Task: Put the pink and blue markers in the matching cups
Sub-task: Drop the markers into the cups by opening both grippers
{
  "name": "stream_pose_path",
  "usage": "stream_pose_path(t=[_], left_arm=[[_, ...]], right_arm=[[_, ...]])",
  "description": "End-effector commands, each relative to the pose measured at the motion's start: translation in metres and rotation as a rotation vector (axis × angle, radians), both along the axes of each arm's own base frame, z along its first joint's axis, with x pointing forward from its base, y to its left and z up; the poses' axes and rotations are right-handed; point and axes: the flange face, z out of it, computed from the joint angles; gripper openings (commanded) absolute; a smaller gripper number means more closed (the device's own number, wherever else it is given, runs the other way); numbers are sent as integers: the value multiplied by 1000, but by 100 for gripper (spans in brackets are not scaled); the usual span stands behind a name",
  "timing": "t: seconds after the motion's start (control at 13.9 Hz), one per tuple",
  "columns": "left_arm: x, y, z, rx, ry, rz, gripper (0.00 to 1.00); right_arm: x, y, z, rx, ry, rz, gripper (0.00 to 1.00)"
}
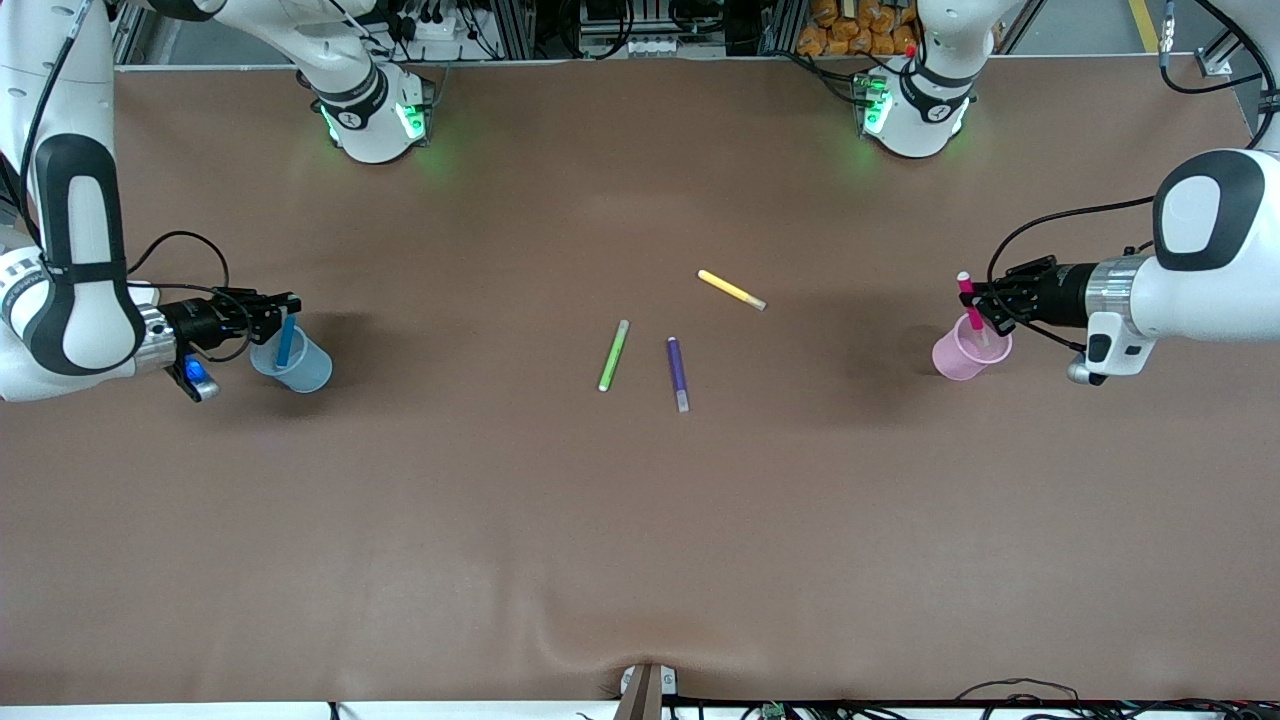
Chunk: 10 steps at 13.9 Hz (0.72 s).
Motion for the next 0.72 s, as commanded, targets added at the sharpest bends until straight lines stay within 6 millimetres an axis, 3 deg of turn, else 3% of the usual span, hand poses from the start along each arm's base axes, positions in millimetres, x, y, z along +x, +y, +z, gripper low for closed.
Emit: stream_pose_path(t=[0.0, 0.07, 0.36, 0.65], left_arm=[[-7, 38, -21, -99, 0, 17, 0], [-8, 41, -27, -119, 7, 20, 0], [-16, 43, -52, -147, 51, 21, 0], [-20, 80, -89, -248, 56, 18, 0]], right_arm=[[4, -4, -3, 17, -11, -10, 79], [5, -4, -2, 15, -13, -11, 100], [23, -3, 23, -5, -56, 11, 100], [42, 16, 87, 26, -140, 73, 100]])
